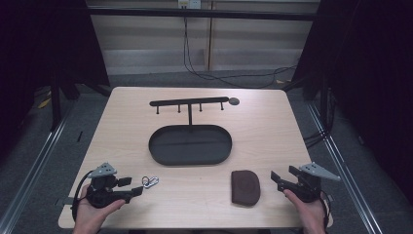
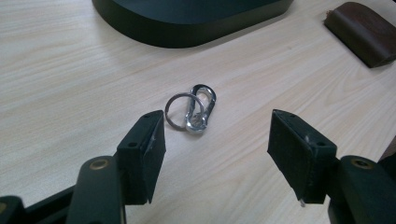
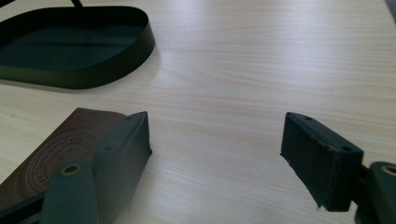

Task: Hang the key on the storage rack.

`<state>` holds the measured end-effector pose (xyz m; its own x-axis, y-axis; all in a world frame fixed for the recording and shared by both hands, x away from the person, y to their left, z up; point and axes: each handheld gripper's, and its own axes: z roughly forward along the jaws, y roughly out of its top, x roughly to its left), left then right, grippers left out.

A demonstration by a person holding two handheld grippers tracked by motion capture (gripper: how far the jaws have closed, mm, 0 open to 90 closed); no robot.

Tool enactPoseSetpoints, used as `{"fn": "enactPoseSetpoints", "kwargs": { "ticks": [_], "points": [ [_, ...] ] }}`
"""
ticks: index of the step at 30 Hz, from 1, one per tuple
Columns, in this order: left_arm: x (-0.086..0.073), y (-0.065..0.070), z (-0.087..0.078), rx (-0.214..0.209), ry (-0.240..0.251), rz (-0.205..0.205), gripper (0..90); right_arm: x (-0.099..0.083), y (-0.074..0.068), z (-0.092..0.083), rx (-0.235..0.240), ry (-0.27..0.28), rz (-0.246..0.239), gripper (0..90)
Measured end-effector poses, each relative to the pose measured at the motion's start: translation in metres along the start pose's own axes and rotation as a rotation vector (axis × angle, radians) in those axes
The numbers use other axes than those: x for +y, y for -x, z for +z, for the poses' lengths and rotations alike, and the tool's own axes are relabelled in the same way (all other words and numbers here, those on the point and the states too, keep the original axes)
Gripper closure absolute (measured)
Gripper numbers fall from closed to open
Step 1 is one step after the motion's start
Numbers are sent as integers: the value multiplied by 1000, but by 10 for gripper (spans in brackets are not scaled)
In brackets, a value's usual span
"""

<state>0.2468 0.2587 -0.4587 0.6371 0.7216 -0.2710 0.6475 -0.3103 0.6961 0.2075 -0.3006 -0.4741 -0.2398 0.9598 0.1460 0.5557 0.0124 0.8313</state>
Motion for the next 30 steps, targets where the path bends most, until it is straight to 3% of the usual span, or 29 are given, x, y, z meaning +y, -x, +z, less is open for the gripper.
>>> {"fn": "enactPoseSetpoints", "kwargs": {
  "ticks": [3, 5, 9, 17, 30],
  "points": [
    [0, -1, 1, 17, -10, 3, 398, 1, -1, 0, 5, -2, -3, 231],
    [0, 0, 1, 30, -12, 8, 478, 1, -1, 0, 5, -5, -9, 230],
    [0, 4, -1, 38, -5, 23, 486, 1, -3, -1, 9, -6, -14, 228],
    [4, 5, -4, -35, 7, 32, 441, 2, -3, -1, 6, -13, -14, 230],
    [26, 8, 2, 10, -71, 47, 418, 2, -3, -4, 21, -17, -2, 258]
  ]
}}
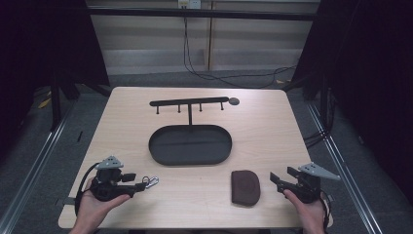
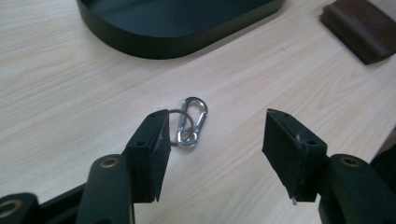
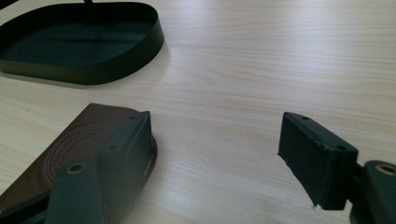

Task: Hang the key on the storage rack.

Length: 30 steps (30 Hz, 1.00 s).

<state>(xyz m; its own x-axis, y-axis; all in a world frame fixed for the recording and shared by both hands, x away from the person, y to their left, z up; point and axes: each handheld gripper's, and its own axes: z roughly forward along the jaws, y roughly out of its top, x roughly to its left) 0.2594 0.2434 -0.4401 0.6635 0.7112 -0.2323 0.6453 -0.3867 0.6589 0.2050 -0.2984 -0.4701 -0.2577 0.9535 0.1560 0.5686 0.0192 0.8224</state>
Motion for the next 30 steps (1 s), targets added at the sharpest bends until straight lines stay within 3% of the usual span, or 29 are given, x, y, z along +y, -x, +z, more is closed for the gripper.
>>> {"fn": "enactPoseSetpoints", "kwargs": {
  "ticks": [9, 14, 20, 22, 25, 30],
  "points": [
    [15, -6, 6, 16, -61, 25, 473, 0, 0, 0, 2, -4, 0, 256],
    [21, -8, 14, 39, -91, -6, 421, 0, 0, 1, 11, -8, -1, 256],
    [26, -12, 21, 49, -160, -1, 434, 0, 0, 2, 19, -16, -3, 256],
    [28, -13, 23, 73, -181, 5, 459, 0, -1, 1, 14, -17, -5, 258],
    [33, -13, 28, 69, -213, 23, 517, 0, 0, 0, 10, -12, -2, 260],
    [40, -10, 37, 76, -286, 30, 515, 0, 0, 2, 11, -18, -2, 260]
  ]
}}
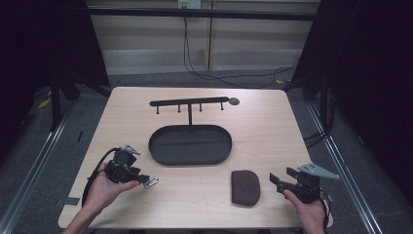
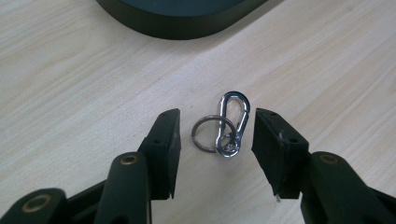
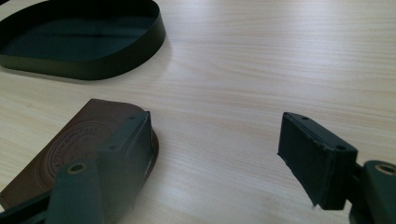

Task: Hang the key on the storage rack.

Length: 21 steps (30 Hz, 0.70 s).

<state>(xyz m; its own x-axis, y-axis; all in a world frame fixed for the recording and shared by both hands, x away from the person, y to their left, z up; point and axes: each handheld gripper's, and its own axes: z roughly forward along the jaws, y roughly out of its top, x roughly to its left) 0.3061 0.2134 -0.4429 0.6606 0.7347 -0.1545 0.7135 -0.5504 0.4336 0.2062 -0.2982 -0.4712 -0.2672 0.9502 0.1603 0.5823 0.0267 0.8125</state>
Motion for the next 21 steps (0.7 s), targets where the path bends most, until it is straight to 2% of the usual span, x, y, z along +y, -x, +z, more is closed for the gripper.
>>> {"fn": "enactPoseSetpoints", "kwargs": {
  "ticks": [2, 3, 6, 8, 9, 12, 13, 18, 21],
  "points": [
    [4, 1, 2, 5, -26, 5, 495, 0, 0, 1, 1, -3, -3, 260],
    [7, 1, 3, -8, -45, 9, 485, 0, 0, 1, 2, -4, -3, 260],
    [11, 3, 8, 15, -90, 10, 460, 0, -1, 0, 1, 2, -2, 260],
    [14, 3, 10, 16, -117, 15, 464, 0, -1, 0, 3, -3, -5, 260],
    [15, 4, 10, 24, -117, 10, 464, 0, -1, 0, 4, -6, -6, 259],
    [18, 6, 14, 18, -139, 10, 474, 0, 0, 1, 8, -9, -5, 260],
    [19, 5, 16, 20, -165, 18, 481, 0, 0, 1, 7, -9, -4, 260],
    [21, 4, 19, 33, -179, 19, 536, 0, 0, 2, 7, -11, -2, 259],
    [21, 5, 23, 30, -211, 28, 557, 0, 0, 2, 7, -15, -3, 258]
  ]
}}
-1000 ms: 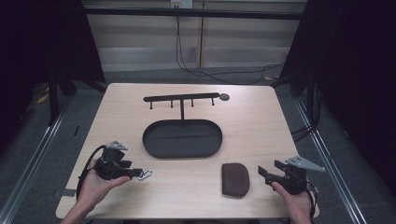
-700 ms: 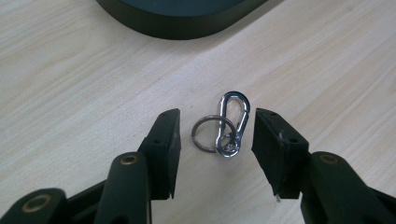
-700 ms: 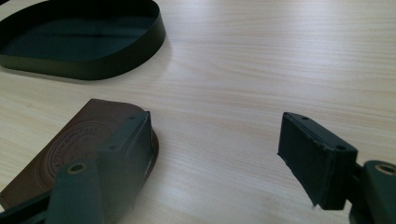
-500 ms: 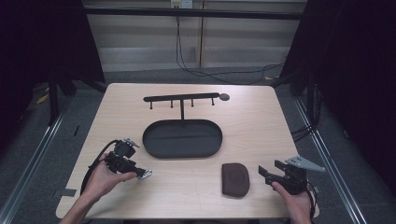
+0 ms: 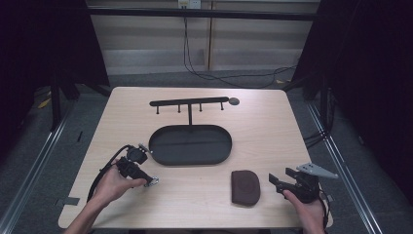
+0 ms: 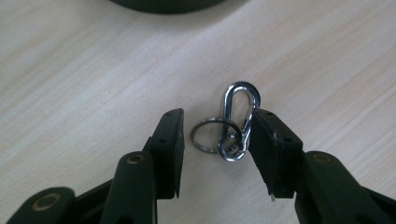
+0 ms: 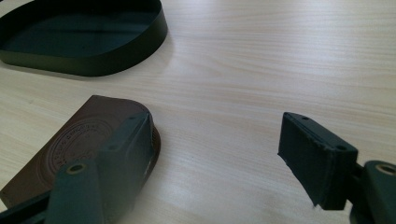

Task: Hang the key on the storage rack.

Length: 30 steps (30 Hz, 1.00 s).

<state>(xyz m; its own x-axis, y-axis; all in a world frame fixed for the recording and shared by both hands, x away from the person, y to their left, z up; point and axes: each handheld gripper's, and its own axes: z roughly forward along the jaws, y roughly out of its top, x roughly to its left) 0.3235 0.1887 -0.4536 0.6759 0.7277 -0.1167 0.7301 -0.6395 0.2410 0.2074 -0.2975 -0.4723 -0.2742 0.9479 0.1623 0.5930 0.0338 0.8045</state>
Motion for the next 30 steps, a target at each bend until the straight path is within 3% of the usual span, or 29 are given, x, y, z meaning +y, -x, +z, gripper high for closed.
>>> {"fn": "enactPoseSetpoints", "kwargs": {
  "ticks": [6, 13, 20, 30],
  "points": [
    [4, 0, 8, -11, -12, -19, 557, 0, 0, 0, 1, -5, 0, 257],
    [6, 4, 14, -13, -36, 1, 613, 0, 0, 1, 3, -8, 2, 257],
    [5, 4, 12, -25, -53, 24, 627, 0, 1, 1, 2, -11, 5, 257],
    [3, 1, 3, -55, -24, 30, 628, 0, 0, 1, 1, -13, 5, 257]
  ]
}}
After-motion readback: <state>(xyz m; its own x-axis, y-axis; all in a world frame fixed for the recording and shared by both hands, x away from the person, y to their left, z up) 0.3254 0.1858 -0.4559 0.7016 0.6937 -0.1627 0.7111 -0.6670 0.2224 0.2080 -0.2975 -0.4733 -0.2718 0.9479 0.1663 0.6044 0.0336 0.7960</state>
